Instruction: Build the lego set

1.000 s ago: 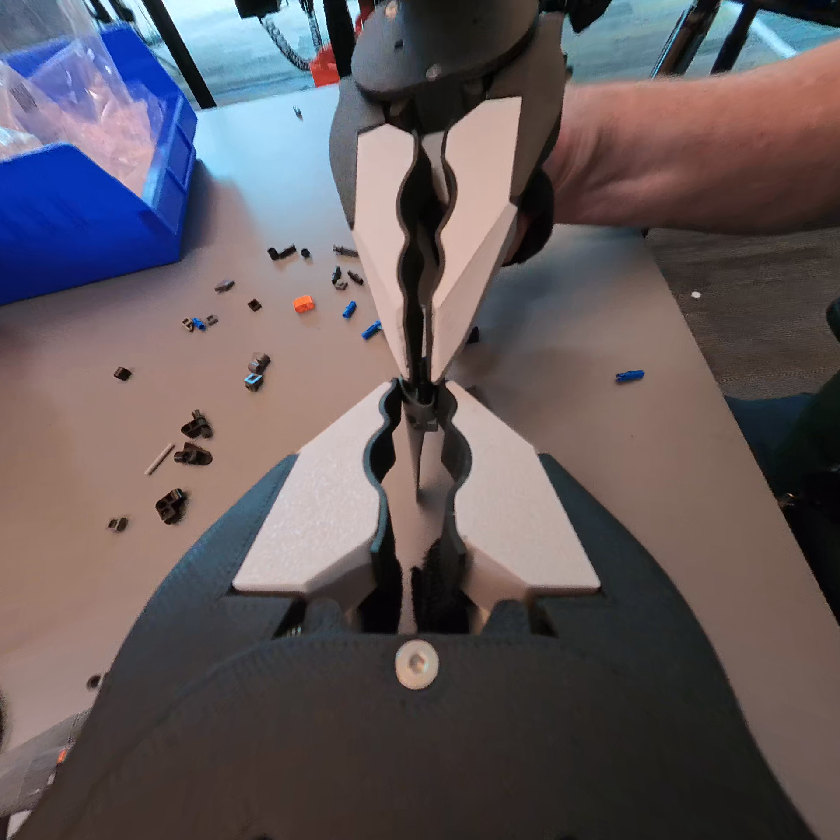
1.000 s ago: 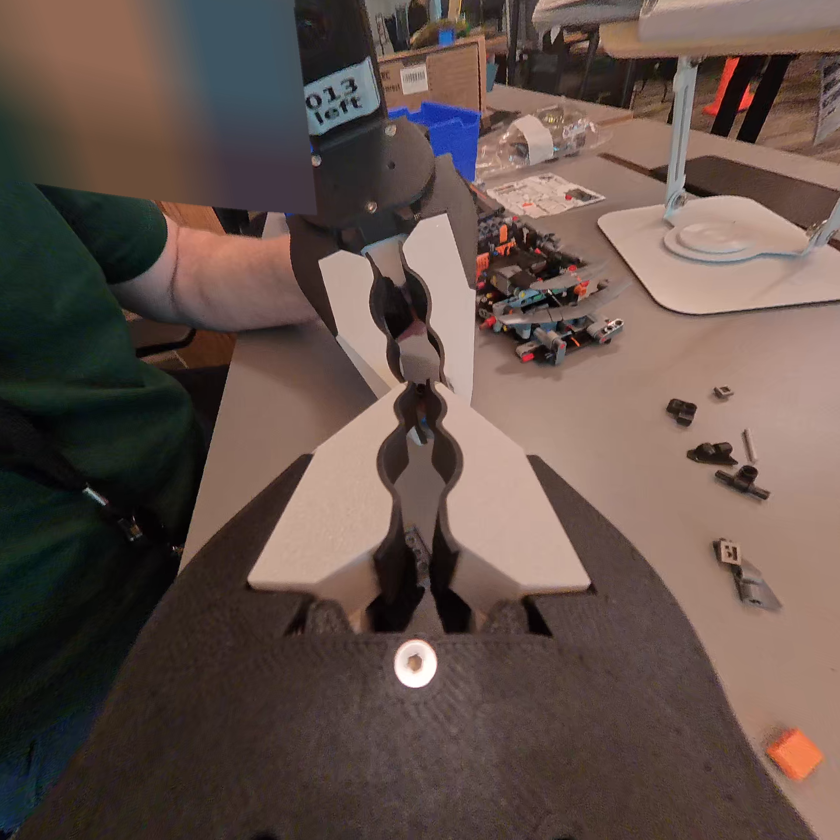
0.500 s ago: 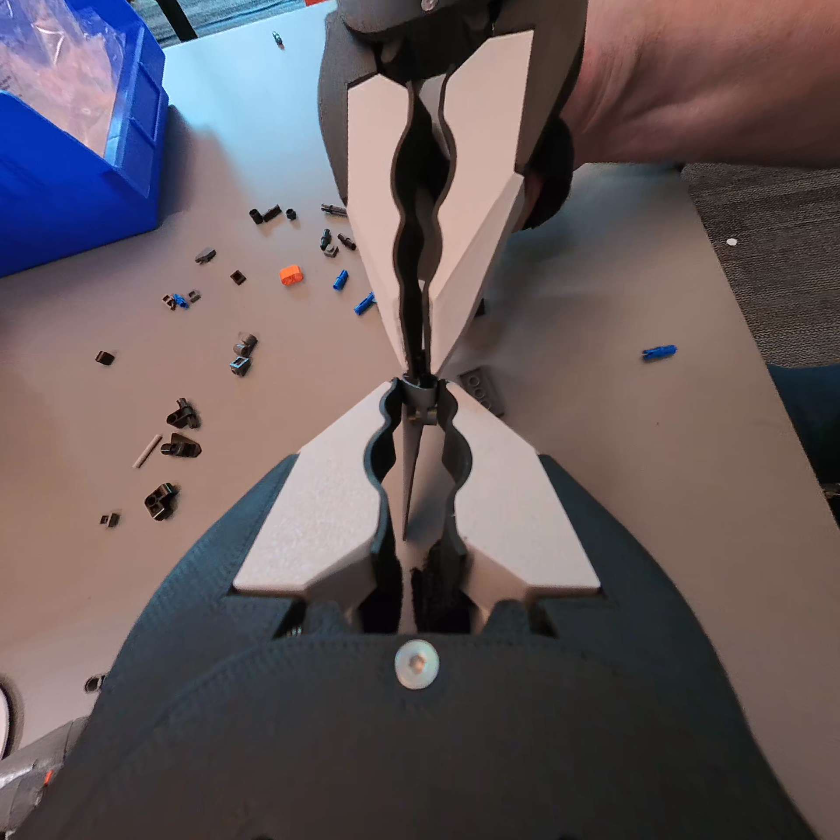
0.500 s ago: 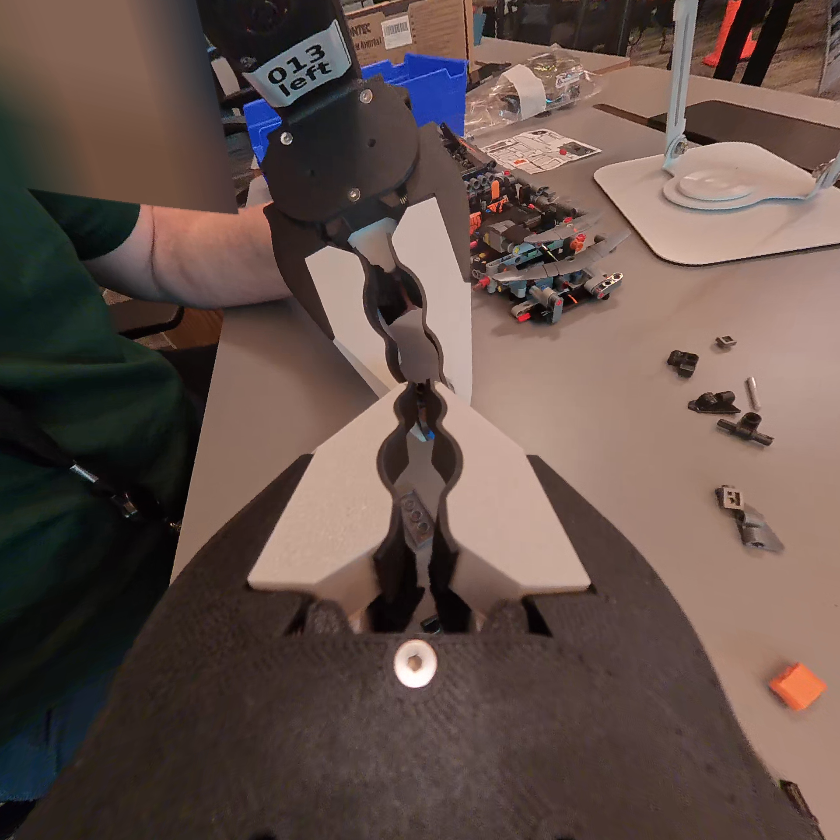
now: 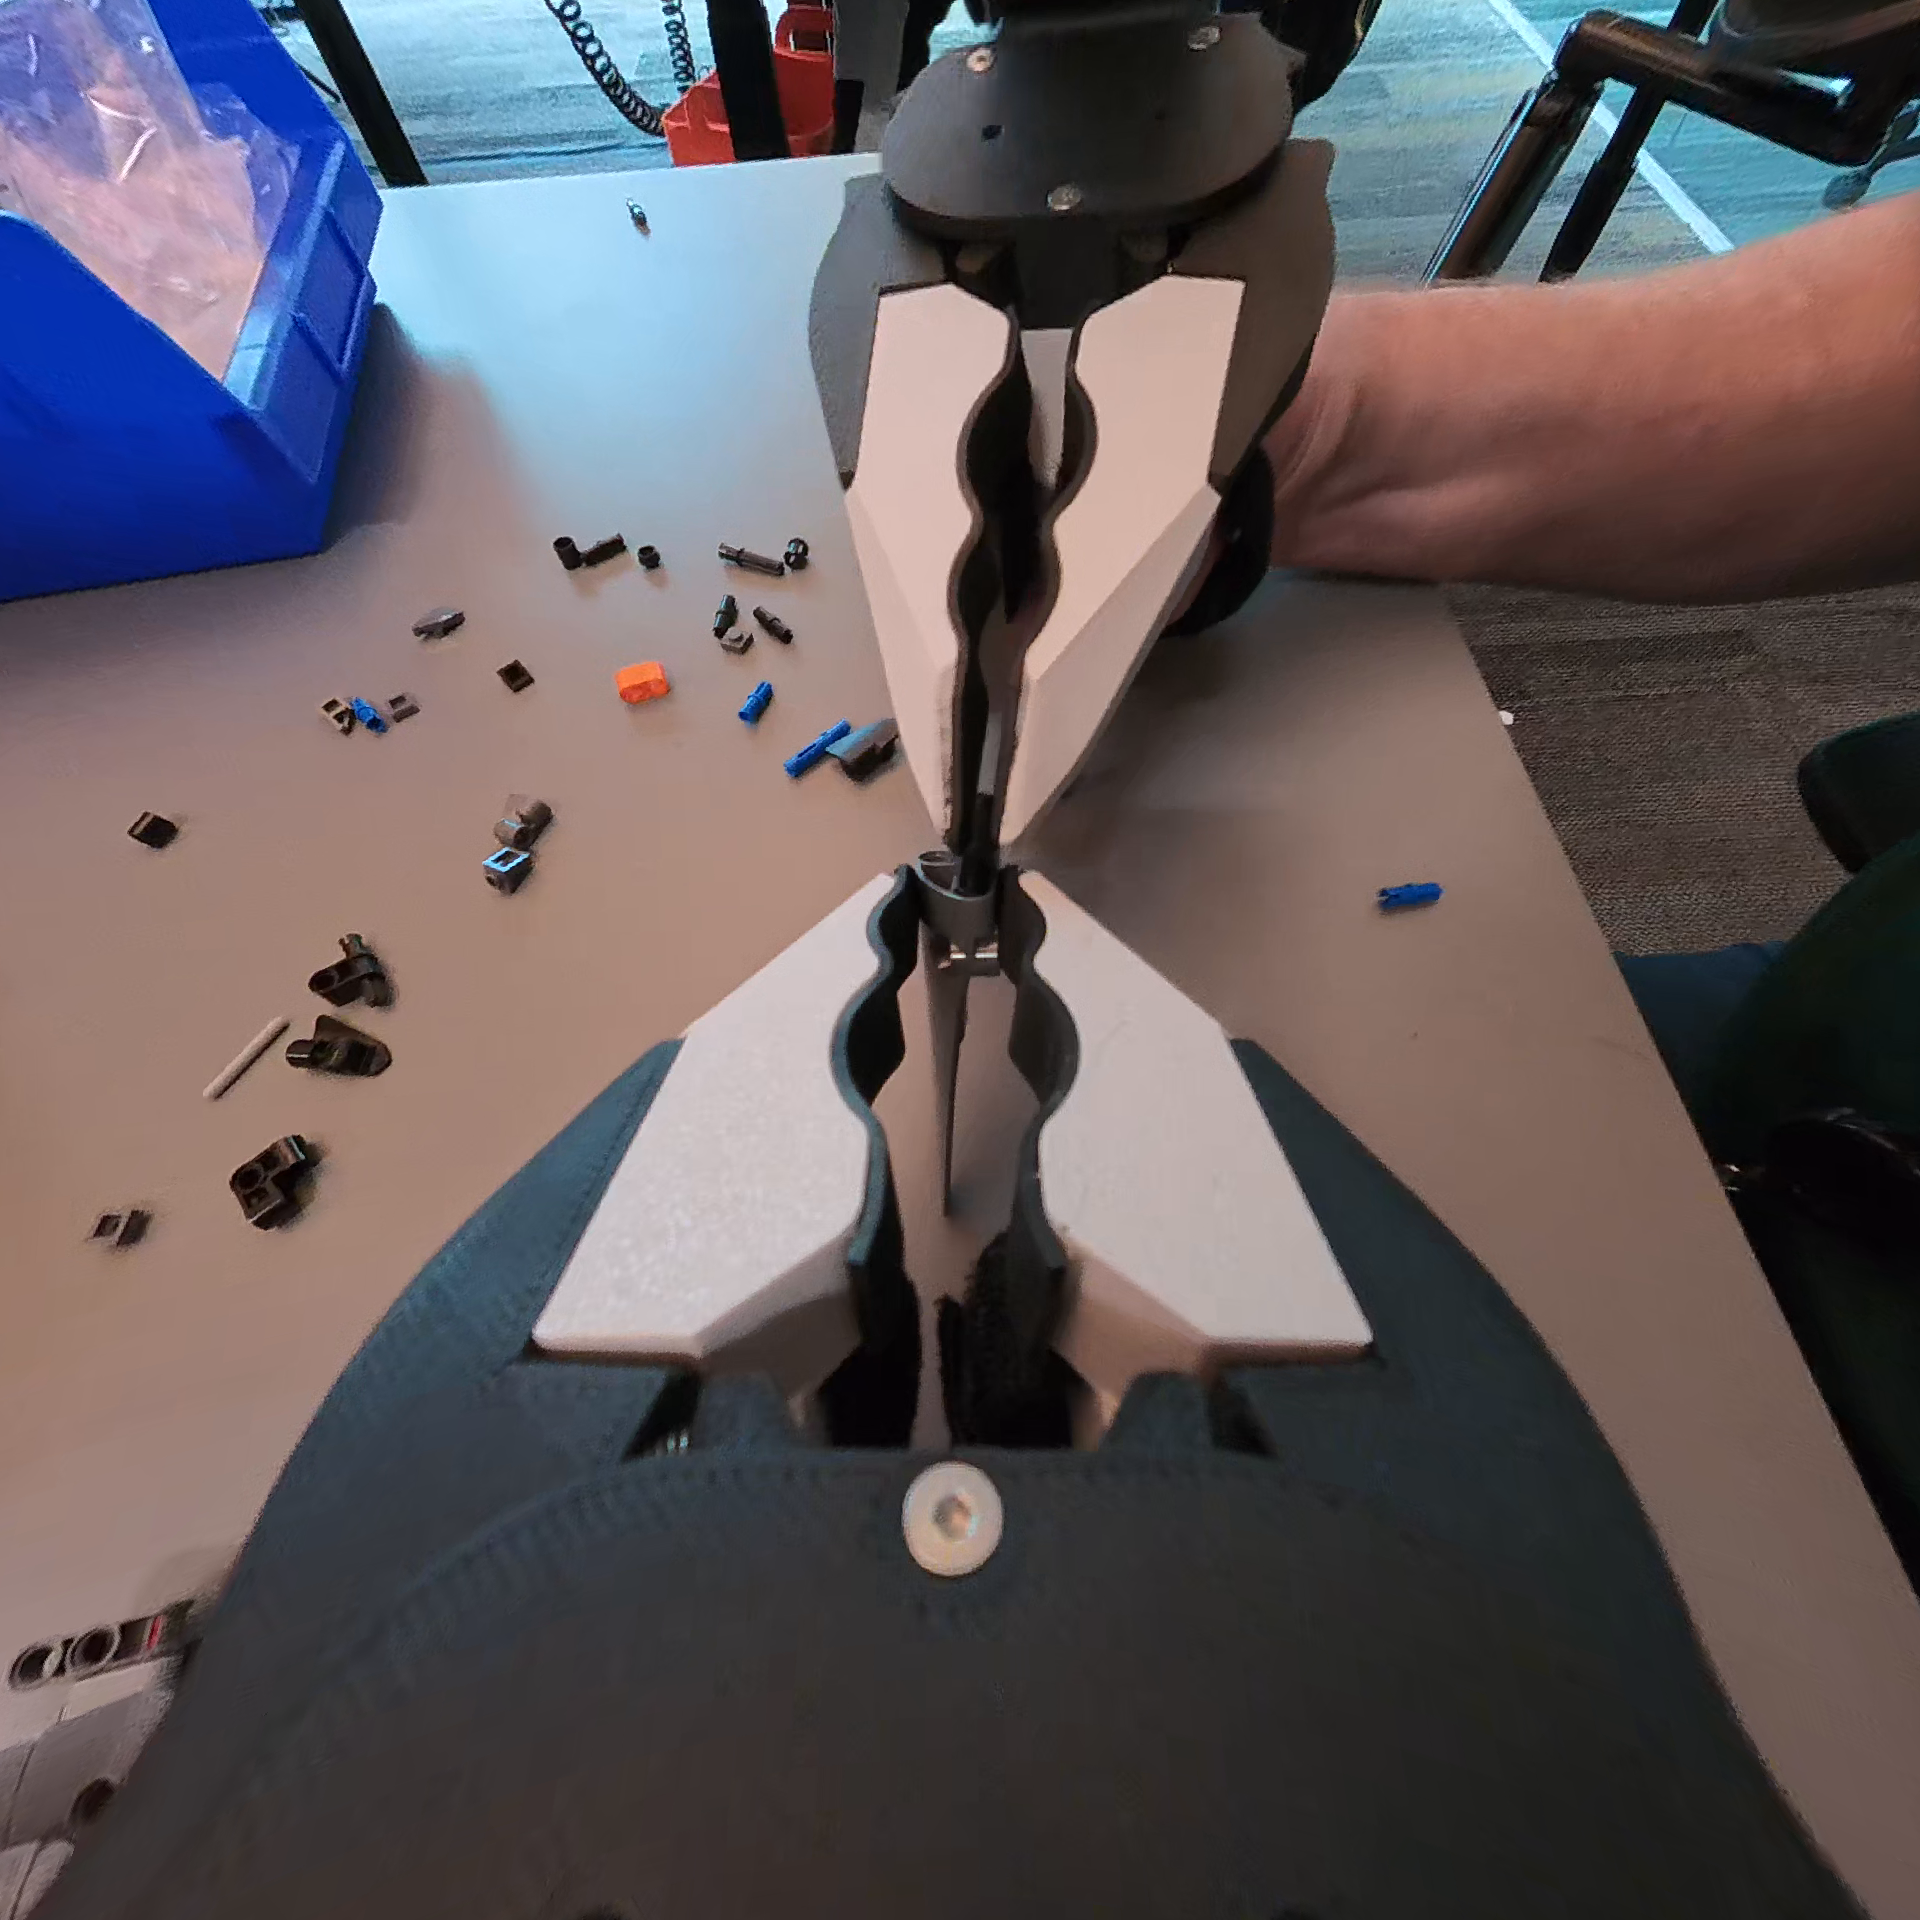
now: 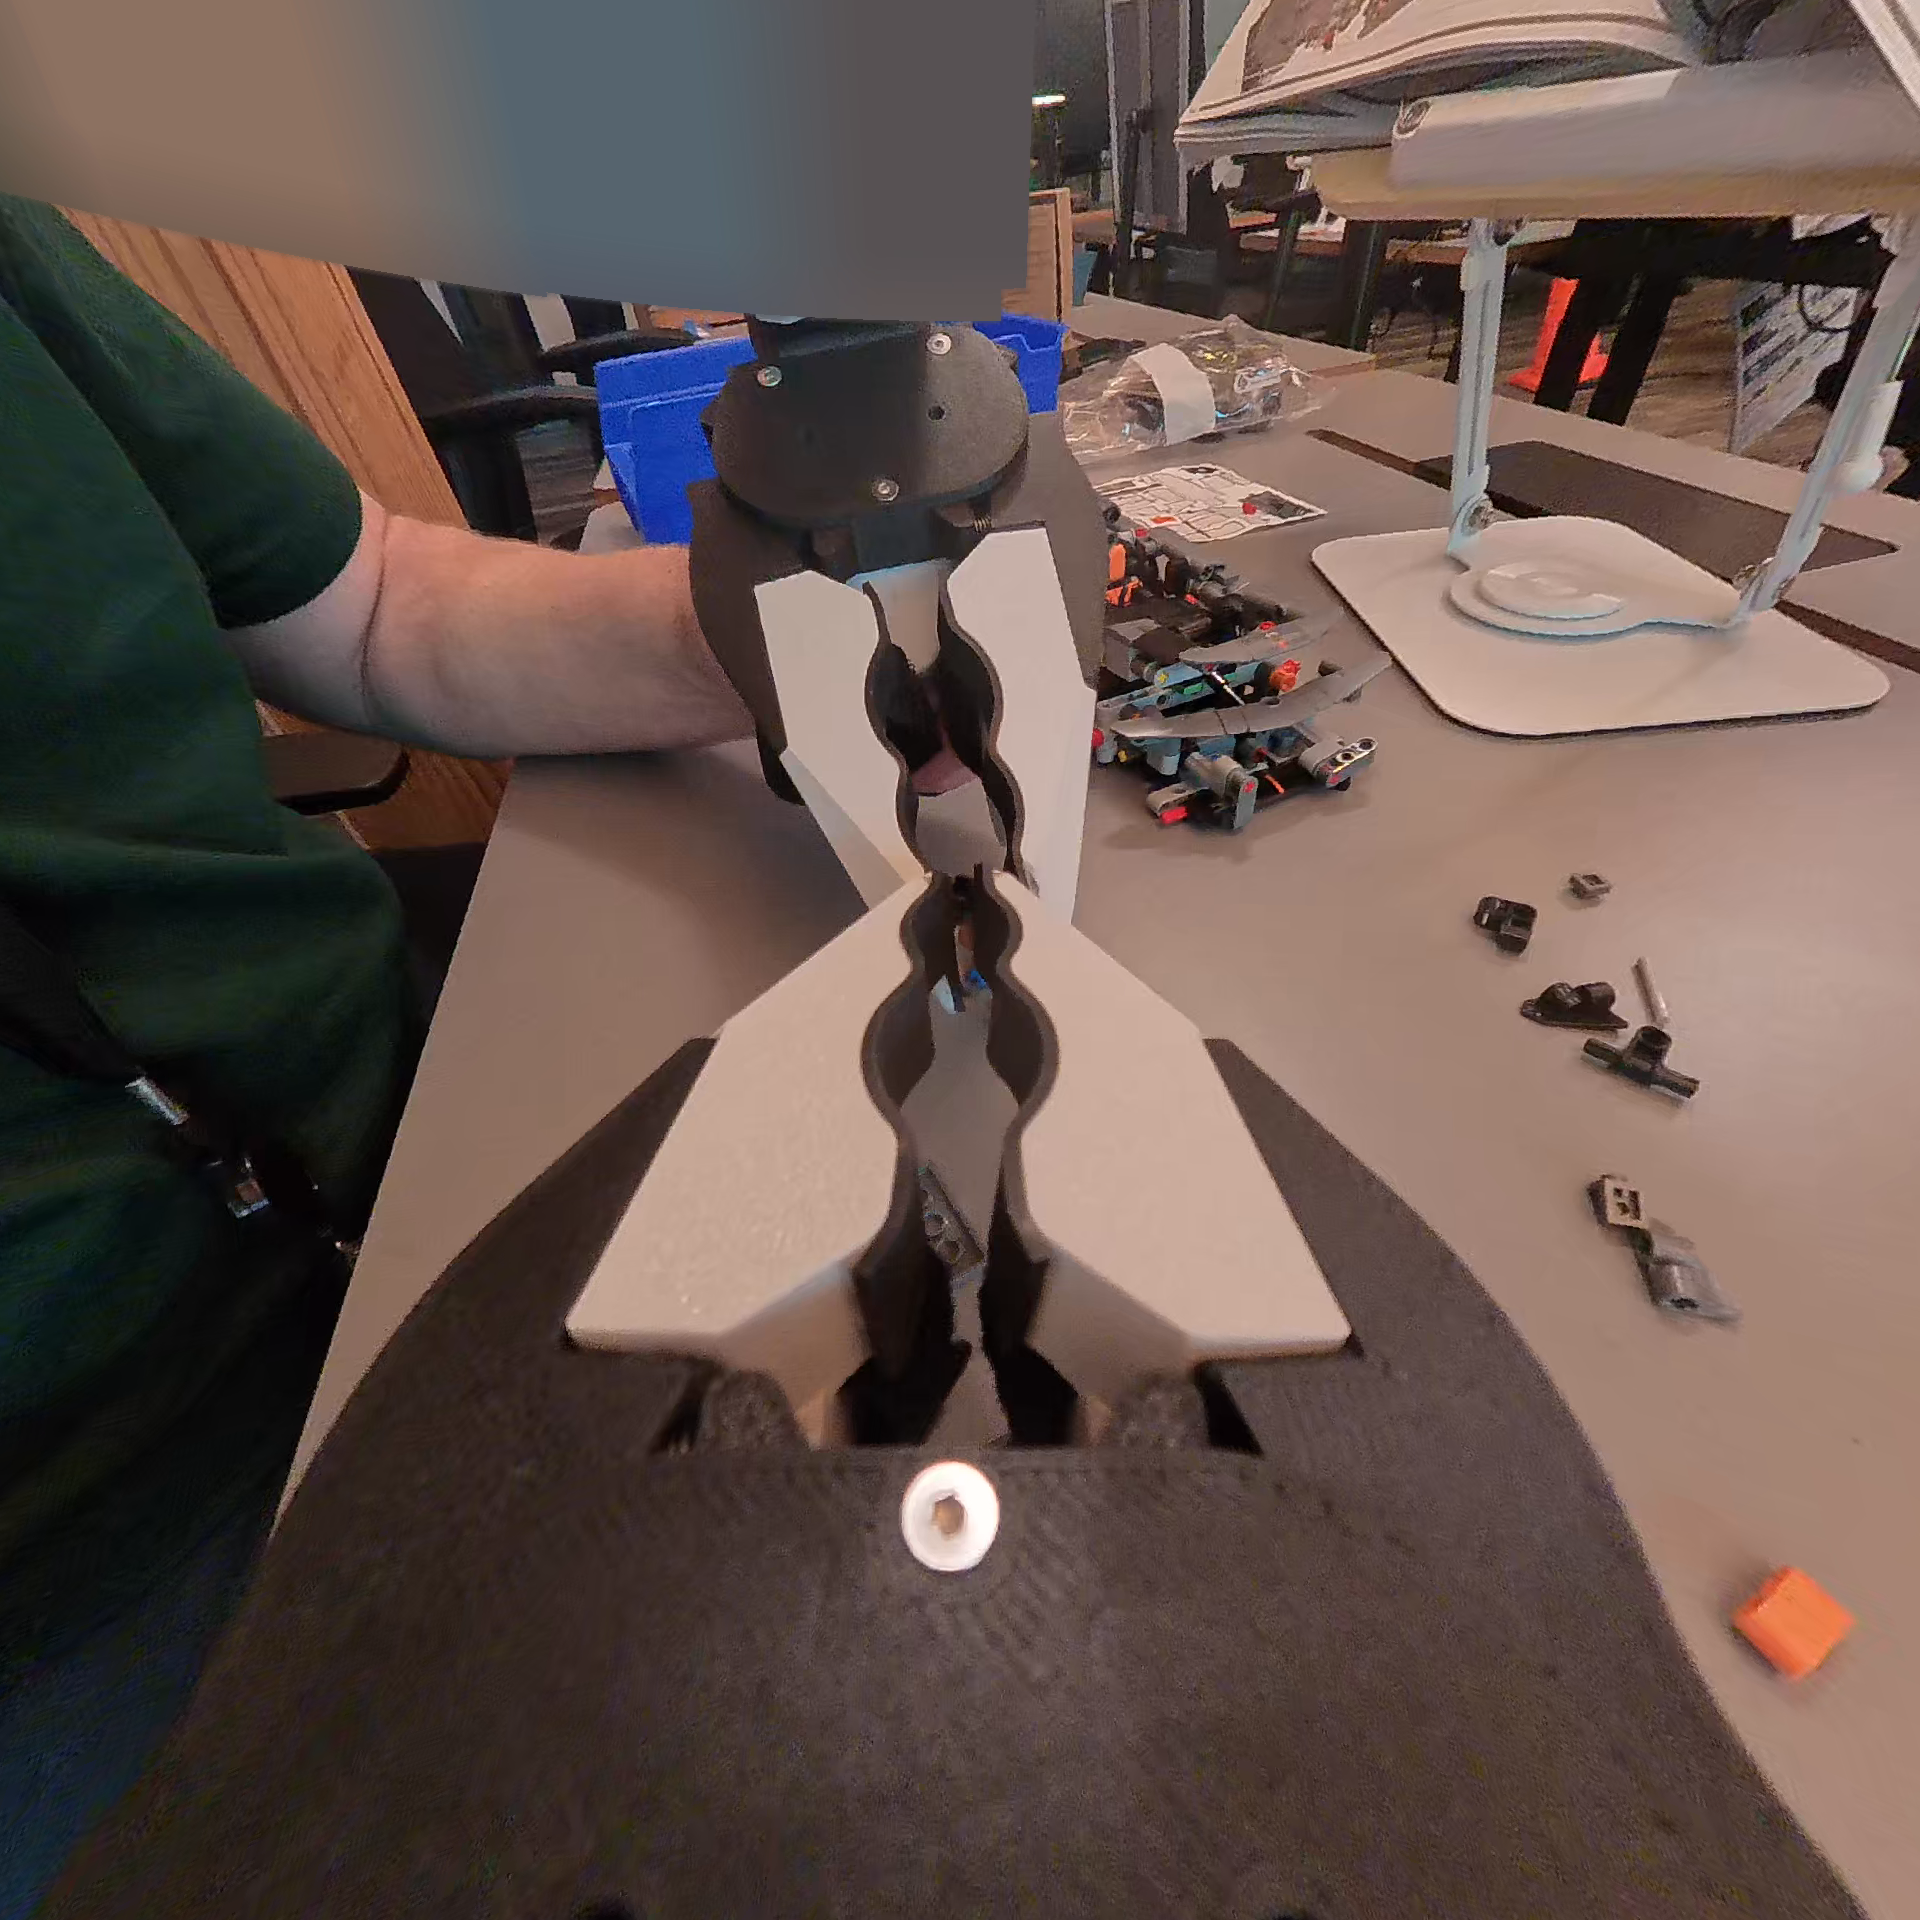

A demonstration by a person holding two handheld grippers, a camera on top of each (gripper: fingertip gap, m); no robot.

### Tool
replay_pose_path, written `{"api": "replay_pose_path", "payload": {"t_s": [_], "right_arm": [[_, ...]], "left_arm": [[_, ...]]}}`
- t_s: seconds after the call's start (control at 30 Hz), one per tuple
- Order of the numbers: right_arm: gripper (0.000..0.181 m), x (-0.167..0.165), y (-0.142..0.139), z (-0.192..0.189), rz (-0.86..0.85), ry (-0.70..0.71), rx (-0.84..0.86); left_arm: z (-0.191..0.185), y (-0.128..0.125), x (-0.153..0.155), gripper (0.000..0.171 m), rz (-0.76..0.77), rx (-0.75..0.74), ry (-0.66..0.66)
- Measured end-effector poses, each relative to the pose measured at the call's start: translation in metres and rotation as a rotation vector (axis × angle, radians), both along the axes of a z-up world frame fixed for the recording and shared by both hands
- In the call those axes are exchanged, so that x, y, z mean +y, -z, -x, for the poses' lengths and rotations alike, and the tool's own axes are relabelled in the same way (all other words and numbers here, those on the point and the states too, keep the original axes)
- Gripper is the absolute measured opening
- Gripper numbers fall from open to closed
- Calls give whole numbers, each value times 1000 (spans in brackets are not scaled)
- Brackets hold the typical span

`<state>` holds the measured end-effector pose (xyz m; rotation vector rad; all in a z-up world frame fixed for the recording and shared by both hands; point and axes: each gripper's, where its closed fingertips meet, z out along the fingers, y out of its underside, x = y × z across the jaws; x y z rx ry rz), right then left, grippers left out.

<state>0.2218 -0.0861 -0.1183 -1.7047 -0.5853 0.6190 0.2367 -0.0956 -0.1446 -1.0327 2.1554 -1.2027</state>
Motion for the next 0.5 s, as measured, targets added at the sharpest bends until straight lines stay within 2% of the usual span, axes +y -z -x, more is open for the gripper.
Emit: {"api": "replay_pose_path", "payload": {"t_s": [0.23, 0.5], "right_arm": [[1, 0, -1, 0, -52, 32, -101], [1, 0, 1, 0, -35, 26, -85]], "left_arm": [[0, -1, -1, 13, 24, 1, 3], [0, 1, -1, 13, 28, 3, 8]]}}
